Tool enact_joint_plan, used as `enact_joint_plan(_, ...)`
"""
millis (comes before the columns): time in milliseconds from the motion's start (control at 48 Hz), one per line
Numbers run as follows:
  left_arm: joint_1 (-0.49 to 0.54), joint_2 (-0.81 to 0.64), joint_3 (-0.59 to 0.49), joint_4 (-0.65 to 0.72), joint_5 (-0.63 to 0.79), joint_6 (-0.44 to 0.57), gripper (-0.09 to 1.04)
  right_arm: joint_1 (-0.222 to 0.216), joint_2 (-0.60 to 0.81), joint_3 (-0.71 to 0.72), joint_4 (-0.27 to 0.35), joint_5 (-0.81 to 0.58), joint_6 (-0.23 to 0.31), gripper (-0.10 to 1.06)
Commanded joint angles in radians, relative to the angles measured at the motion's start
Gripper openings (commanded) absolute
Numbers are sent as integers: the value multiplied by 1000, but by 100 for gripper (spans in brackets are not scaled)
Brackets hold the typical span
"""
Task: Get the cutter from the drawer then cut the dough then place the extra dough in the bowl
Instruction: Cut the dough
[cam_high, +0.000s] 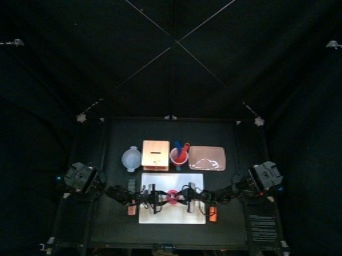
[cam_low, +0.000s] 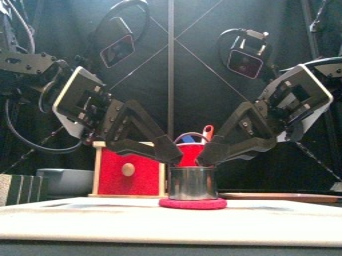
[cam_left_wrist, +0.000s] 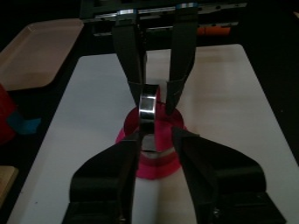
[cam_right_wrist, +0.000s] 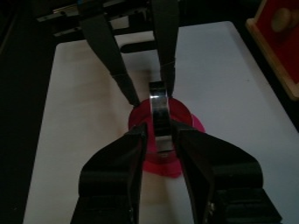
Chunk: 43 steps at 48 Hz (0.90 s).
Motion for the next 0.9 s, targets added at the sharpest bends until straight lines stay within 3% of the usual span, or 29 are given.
enact_joint_plan(21, 8, -11, -11, 9, 14, -3, 64, -5, -28, -17, -3, -3, -2, 68)
enact_joint_plan(458, 21, -11, -2, 8, 104, -3, 58, -17, -20, -12, -2, 43, 2, 67)
enact_joint_plan(750, 21, -12, -2, 14, 115, -2, 58, -20, -3, -18, -2, 95, 5, 49)
enact_joint_plan(896, 21, -12, -2, 34, 144, -2, 58, -21, -2, -8, 2, 112, 8, 46)
